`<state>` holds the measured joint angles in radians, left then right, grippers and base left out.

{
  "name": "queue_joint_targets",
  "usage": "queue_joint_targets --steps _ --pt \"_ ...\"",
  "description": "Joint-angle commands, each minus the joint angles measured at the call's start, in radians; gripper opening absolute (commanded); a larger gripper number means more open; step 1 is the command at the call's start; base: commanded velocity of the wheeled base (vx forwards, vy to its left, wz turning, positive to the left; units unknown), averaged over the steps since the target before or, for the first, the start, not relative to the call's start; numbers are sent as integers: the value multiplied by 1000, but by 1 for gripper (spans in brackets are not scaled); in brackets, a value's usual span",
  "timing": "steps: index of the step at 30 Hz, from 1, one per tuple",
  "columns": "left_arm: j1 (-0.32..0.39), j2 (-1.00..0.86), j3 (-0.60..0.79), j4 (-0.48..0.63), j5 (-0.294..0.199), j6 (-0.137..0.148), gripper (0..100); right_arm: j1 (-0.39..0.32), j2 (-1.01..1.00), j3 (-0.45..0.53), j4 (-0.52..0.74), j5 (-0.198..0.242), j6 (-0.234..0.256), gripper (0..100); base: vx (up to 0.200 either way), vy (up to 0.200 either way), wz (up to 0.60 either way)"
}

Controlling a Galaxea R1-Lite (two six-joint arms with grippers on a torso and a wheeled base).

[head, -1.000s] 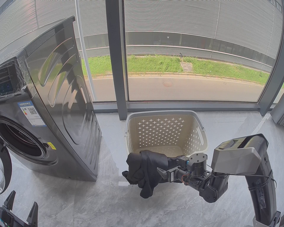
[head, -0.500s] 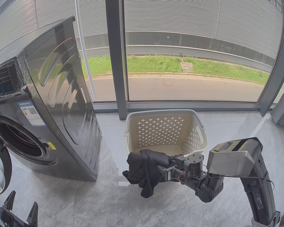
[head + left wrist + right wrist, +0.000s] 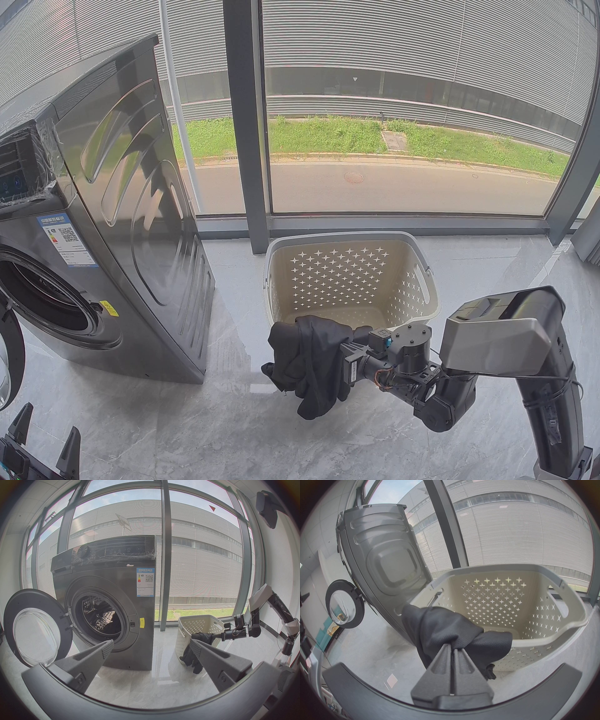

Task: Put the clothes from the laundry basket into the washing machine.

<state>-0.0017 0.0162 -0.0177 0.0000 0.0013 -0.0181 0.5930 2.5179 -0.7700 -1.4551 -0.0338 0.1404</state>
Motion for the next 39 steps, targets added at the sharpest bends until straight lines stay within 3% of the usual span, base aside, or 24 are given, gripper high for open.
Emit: queue_joint_targets --steps 1,6,21,29,33,36,37,39 --pt "0 -16 18 0 0 0 100 24 -163 67 -2 -5 1 0 0 0 0" --pt "0 -16 18 0 0 0 100 39 -318 109 -2 -3 1 0 0 0 0" --pt "0 -16 18 0 0 0 100 96 -616 113 15 -8 8 0 0 0 0" --pt "0 -16 18 0 0 0 100 87 -719 176 10 -47 4 0 0 0 0" --pt "0 -16 18 0 0 0 100 27 -777 242 21 -110 -4 0 0 0 0" --pt "0 -16 18 0 -1 1 100 -10 -797 252 39 -120 -16 0 0 0 0" --pt "0 -16 18 0 -1 3 100 -39 -815 252 65 -130 -45 0 0 0 0" --pt "0 -16 18 0 -3 6 100 -42 -846 253 81 -167 -51 0 0 0 0"
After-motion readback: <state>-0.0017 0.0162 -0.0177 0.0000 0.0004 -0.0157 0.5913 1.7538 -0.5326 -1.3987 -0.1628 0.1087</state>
